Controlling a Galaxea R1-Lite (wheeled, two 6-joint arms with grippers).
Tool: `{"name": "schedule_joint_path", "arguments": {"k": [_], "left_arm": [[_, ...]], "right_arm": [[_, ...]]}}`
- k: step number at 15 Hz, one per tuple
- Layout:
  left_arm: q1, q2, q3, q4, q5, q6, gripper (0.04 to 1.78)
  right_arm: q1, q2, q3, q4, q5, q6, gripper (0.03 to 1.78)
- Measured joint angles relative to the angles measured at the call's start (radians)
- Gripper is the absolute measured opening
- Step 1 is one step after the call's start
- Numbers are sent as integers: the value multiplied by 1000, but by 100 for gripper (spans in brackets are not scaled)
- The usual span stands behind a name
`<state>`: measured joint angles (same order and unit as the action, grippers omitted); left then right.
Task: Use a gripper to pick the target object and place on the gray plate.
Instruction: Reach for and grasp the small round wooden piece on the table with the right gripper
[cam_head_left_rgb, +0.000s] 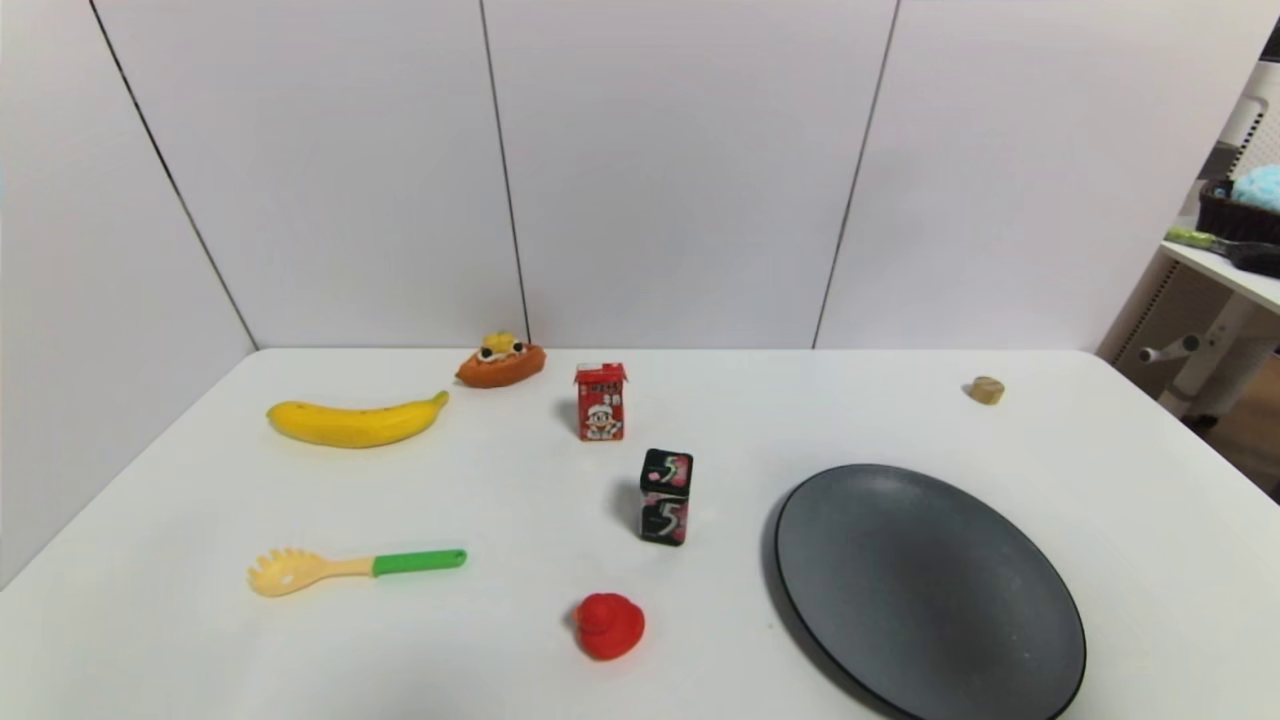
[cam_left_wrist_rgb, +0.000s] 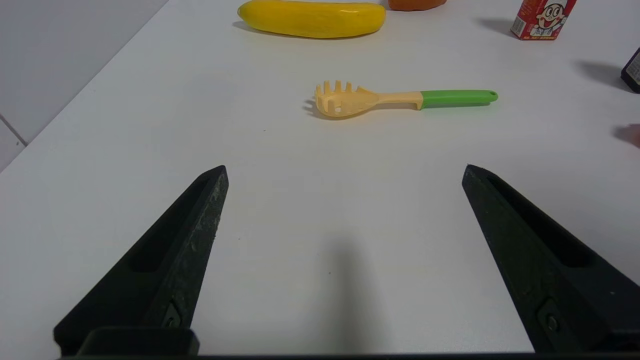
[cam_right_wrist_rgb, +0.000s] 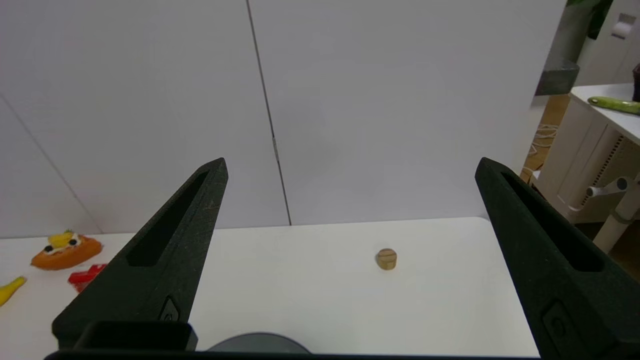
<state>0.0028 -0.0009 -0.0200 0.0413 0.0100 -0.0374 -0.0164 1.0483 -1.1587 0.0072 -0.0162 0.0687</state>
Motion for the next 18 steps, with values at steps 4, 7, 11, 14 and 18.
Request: {"name": "schedule_joint_path", "arguments": {"k": [4, 7, 11, 14, 18], "left_arm": [[0, 0, 0, 0, 0, 0, 169], [0, 0, 0, 0, 0, 0, 169], [0, 0, 0, 0, 0, 0, 169], [0, 0, 0, 0, 0, 0, 169], [0, 0, 0, 0, 0, 0, 169]], "right_arm": [[-63, 295, -194, 22, 105, -8, 171], [-137, 490, -292, 68, 287, -49, 171], [-189, 729, -357, 83, 388, -142, 171], [-203, 864, -383, 86, 383, -250, 171], [-205, 988, -433, 109, 381, -361, 171]]}}
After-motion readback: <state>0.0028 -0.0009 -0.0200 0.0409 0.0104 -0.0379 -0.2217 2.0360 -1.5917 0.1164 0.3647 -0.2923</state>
